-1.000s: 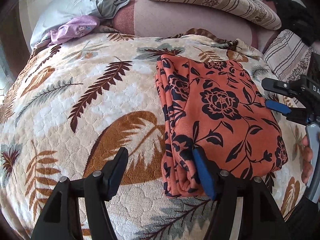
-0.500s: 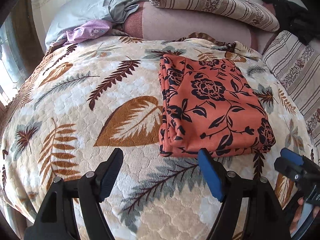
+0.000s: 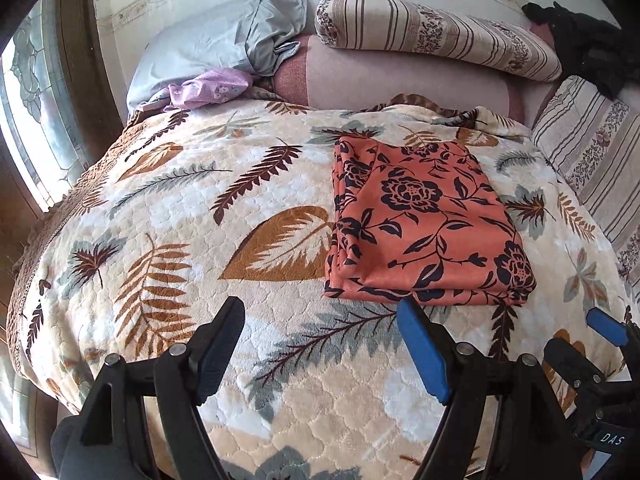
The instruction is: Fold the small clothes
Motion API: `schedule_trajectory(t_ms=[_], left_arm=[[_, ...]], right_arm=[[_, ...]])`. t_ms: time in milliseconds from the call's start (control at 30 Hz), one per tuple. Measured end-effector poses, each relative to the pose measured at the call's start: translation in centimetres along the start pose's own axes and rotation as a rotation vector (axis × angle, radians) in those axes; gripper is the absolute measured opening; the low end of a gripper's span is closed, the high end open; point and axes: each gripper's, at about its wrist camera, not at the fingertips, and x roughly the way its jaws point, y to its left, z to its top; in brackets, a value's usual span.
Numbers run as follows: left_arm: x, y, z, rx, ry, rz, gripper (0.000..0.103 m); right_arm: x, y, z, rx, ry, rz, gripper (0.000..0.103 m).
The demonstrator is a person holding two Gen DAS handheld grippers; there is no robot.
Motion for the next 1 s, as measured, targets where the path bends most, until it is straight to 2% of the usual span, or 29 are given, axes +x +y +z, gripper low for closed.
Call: schedule_trajectory(t_ms=[133, 500, 533, 567, 600, 733, 1000], left_arm=[[-0.7, -0.3, 0.4, 0.001, -0.017, -0.014, 0.079], [-0.5, -0.2, 0.7, -0.028, 0.007, -0.078, 0.081], [-0.6, -0.1, 0.8, -0.032, 0.002, -0.089, 0.083], [-0.7, 0.0, 0.8, -0.034, -0.004, -0.097, 0.093], [-0.9, 0.0, 0.8, -0.036, -0.017, -0.093, 0.097], [-1.7, -0.2, 0.9, -0.028, -0.079, -0.031, 0.097], [-1.2, -0.1, 1.3, -0.032, -0.059, -0.052, 0.097]], right_arm=[[-2.0, 1.0, 0.8, -0.063, -0.082, -0.037, 0.103], [-1.1, 1.3, 1.3, -0.079, -0.040, -0.084, 0.103], [-1.1, 1.2, 1.4, -0.075, -0.041, -0.093, 0.103], [-1.0, 1.1, 1.5, -0.071, -0.039, -0.102, 0.103], [-0.9, 1.0, 1.7, -0.065, -0.037, -0.111, 0.103], [-0.7, 0.7, 2.3, -0.050, -0.042, -0.149, 0.103], [0.1, 1.1, 2.9, -0.054, -0.024, -0.153, 0.103]])
